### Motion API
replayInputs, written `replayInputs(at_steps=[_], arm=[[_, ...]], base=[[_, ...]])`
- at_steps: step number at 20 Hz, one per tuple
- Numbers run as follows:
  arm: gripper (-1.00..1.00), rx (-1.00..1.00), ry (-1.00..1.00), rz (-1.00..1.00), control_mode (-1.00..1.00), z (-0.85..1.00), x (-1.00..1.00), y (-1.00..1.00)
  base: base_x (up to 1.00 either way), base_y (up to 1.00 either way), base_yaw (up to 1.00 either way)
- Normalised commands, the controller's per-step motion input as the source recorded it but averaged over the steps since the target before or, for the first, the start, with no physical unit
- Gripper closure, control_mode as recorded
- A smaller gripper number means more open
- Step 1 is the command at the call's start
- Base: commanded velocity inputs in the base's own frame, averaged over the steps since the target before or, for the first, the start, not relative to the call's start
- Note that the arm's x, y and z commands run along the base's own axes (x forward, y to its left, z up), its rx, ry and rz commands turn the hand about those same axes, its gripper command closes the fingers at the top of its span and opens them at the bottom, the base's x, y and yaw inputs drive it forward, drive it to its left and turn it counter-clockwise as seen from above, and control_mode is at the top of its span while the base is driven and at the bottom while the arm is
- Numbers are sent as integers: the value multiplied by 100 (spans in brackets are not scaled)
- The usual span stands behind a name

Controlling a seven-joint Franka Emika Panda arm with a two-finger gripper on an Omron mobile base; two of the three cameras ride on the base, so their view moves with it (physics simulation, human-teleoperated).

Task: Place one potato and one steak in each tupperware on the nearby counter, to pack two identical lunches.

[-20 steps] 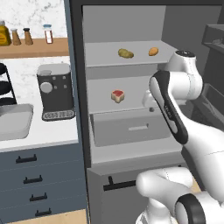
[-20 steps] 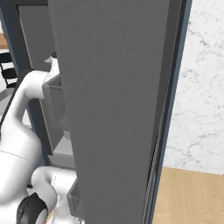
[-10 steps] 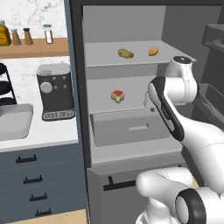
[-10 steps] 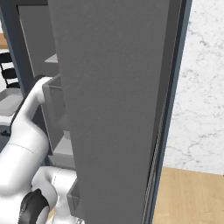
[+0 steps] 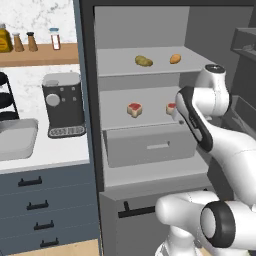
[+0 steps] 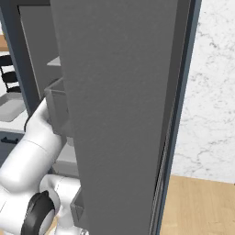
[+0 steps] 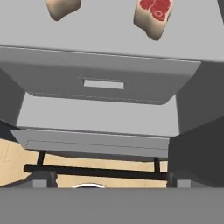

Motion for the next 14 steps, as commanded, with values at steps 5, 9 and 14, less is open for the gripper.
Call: replayInputs(at_steps=[5, 9, 14], arm=[[-100, 1, 0, 0, -100, 0, 35, -28], [-100, 0, 0, 0, -100, -11, 37, -31], [-100, 0, 0, 0, -100, -14, 45, -9]], base=[[0, 0, 0], [0, 0, 0], [0, 0, 0]])
